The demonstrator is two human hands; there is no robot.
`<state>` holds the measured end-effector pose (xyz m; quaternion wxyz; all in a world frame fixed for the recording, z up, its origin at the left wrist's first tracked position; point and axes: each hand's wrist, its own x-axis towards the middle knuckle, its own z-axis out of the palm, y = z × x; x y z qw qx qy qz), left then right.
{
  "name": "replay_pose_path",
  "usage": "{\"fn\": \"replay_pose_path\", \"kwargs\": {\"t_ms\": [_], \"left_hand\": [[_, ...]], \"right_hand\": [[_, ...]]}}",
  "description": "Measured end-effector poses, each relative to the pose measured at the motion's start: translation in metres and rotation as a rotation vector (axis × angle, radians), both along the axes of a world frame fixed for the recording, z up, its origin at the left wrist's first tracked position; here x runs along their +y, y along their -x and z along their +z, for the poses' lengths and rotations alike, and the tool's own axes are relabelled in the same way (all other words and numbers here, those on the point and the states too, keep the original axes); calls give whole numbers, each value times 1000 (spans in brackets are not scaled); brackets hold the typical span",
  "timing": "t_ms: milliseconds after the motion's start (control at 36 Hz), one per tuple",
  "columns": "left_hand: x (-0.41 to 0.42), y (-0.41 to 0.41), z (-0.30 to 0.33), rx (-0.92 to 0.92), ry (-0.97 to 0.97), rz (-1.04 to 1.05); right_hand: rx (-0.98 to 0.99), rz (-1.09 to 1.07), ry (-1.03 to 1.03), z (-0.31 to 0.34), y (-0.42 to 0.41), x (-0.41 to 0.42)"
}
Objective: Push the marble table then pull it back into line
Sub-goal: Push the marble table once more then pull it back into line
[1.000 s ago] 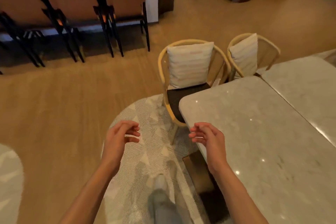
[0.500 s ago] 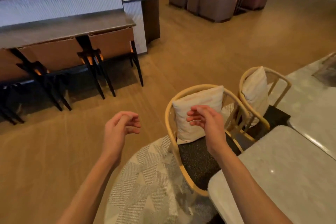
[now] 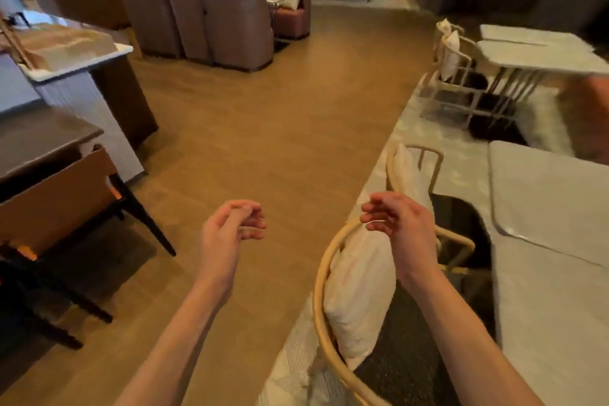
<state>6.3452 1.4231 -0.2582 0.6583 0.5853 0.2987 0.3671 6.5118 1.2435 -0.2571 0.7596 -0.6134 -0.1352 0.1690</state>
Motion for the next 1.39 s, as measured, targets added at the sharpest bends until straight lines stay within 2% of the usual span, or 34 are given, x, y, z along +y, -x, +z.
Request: {"fn": "replay_pose_path", "kwargs": {"t_ms": [139,306,472,694,1028,1194,1389], "left_hand": [[61,-83,21,-83,-13,-233],[115,-160,-11,-74,29,-442],[216,-238,-30,0,35,-474],[337,-392,23,-83,-36,-567],[408,-642,40,-177,12,-892],[442,-758,52,-144,-15,-1075],[468,-902,77,-126,-20,-1147]], "right_hand": [[-44,-215,-63,28,-32,41],[-13,-352,-93,9,-83,120],[64,-414,-121,-13,-153,221],[35,-505,-193,15,-271,302],[-103,-716,-90,44,-455,377],[-104,-842,-147,62,-554,417],[-140,-921,-110,77,-672,449]]}}
